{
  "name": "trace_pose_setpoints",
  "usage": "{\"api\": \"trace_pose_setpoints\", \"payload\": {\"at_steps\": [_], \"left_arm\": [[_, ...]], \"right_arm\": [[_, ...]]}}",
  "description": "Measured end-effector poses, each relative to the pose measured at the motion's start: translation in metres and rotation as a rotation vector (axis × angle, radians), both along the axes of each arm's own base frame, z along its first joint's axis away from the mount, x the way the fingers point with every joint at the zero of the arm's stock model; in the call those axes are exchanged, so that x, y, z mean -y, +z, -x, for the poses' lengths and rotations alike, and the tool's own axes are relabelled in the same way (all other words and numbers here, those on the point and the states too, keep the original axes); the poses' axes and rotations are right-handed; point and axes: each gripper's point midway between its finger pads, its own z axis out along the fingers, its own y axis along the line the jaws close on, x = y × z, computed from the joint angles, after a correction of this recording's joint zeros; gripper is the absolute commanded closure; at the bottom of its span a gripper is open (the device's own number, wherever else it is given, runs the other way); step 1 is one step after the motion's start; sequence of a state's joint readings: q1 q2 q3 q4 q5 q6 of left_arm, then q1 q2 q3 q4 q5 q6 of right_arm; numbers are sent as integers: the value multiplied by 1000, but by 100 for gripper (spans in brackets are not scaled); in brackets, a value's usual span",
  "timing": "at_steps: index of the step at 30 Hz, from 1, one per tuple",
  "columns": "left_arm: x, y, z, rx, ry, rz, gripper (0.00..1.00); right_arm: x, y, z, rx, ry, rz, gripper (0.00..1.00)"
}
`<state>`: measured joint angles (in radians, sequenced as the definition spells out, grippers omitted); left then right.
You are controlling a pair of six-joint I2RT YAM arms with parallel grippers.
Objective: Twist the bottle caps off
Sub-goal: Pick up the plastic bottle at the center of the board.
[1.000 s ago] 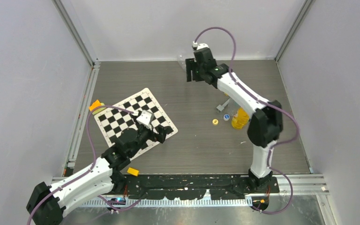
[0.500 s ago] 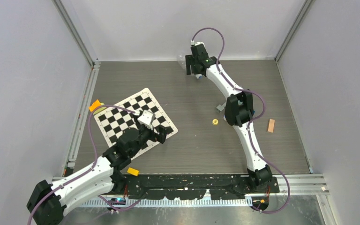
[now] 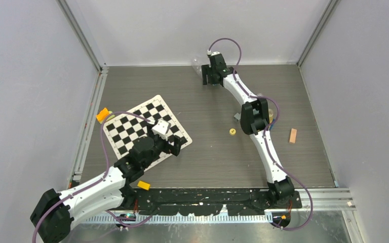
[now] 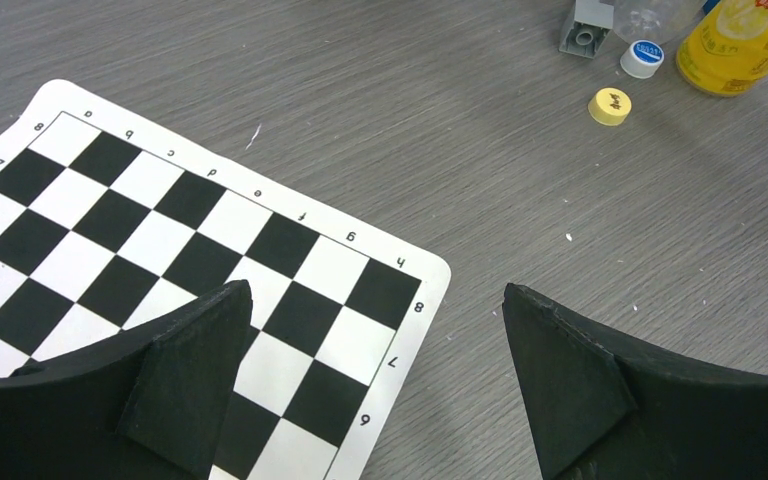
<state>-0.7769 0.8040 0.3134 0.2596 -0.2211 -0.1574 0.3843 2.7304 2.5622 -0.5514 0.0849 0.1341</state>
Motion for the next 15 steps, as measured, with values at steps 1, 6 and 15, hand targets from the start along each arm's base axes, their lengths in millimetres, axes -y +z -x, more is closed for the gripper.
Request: {"api": "trace_pose_setpoints", "payload": {"at_steps": [1, 6, 15], "left_arm": [[0, 0, 0, 0, 0, 0, 0], [0, 0, 0, 2, 0, -2, 0], [0, 1, 0, 5, -1, 0, 0]], "right_arm": [[-1, -3, 0, -4, 7, -2, 38], [-8, -7, 2, -7, 51, -9, 62], [-22, -8, 14, 9, 98, 27, 93]]}}
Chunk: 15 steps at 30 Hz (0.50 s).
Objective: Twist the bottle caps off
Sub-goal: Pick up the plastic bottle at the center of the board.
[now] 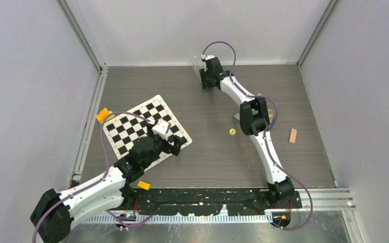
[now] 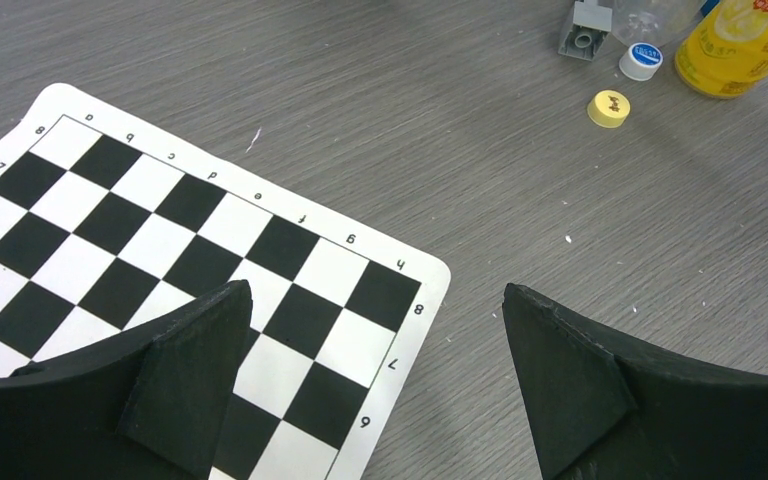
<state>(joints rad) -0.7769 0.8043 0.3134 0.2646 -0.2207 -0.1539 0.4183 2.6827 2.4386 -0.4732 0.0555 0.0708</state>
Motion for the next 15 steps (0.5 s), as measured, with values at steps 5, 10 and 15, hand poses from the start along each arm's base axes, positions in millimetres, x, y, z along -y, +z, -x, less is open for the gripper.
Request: {"api": "trace_pose_setpoints", "payload": {"at_steps": [5, 10, 15], "left_arm": [[-1, 3, 1, 5, 0, 5, 0], [-9, 15, 4, 32, 22, 25, 0], [-20, 39, 6, 95, 56, 76, 0]], "right_arm": [[3, 2, 29, -34, 25, 60, 99], [-6, 13, 80, -70, 91, 112, 99], [-22, 54, 132, -32, 227, 141, 100]]}}
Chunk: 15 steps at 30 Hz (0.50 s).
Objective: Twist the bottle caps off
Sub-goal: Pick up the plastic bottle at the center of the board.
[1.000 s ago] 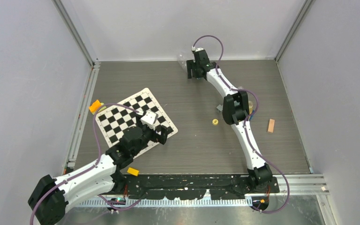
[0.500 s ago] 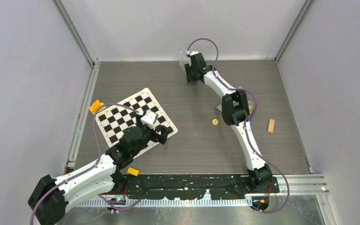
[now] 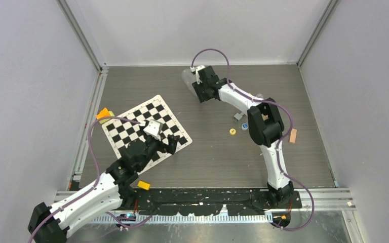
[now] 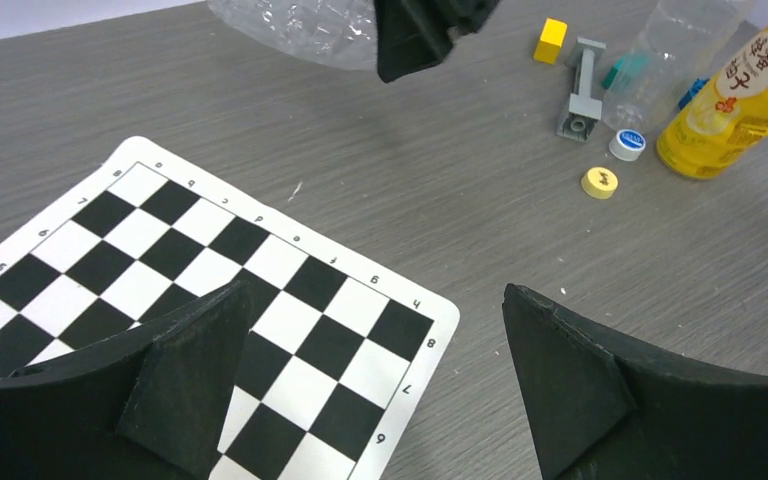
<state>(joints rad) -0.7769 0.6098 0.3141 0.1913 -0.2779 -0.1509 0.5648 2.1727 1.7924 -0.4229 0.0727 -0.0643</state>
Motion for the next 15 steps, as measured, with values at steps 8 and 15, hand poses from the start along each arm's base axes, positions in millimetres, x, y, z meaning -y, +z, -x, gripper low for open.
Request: {"api": "trace_pose_setpoints", "payload": {"at_steps": [8, 15], "left_arm": [[-12, 15, 6, 9, 24, 0, 0], [-20, 56, 23, 75, -19, 37, 0]], "right_arm": [[-18, 98, 87, 94, 303, -72, 100], [1, 89, 152, 21, 465, -6, 100]]}}
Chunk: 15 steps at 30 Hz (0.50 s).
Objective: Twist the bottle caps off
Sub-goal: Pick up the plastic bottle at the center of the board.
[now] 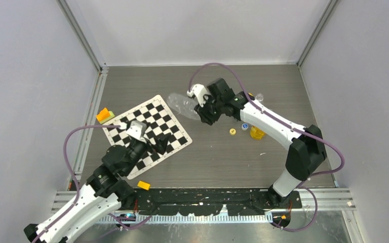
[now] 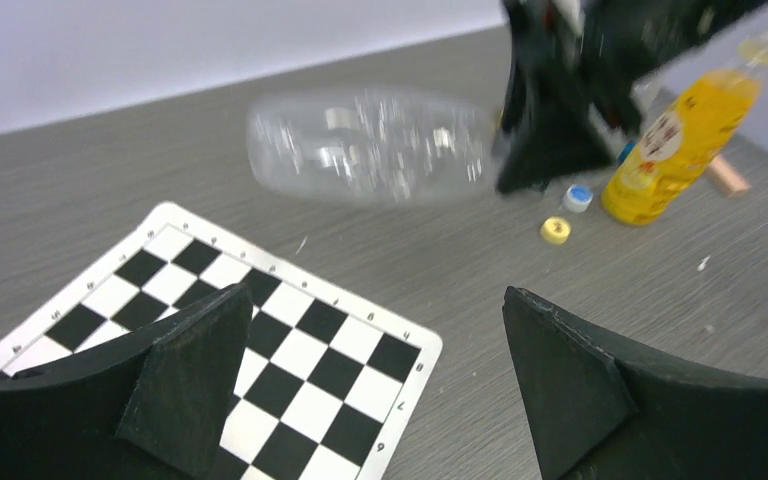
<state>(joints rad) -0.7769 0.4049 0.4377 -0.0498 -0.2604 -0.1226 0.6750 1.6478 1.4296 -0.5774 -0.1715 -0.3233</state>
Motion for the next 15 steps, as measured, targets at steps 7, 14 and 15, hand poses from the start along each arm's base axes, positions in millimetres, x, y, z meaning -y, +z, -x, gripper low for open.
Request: {"api": "trace_pose_setpoints", "payload": {"at_steps": [7, 14, 15], "left_arm": [[-6, 40, 16, 84, -44, 64, 0], [38, 11, 22, -58, -255, -77, 0], [47, 8, 24, -84, -297, -93, 0]], "right_arm": [[26, -45, 77, -121, 248, 118, 100], [47, -6, 130, 82, 546, 35, 100], [47, 3, 135, 121, 584, 20, 100]]}}
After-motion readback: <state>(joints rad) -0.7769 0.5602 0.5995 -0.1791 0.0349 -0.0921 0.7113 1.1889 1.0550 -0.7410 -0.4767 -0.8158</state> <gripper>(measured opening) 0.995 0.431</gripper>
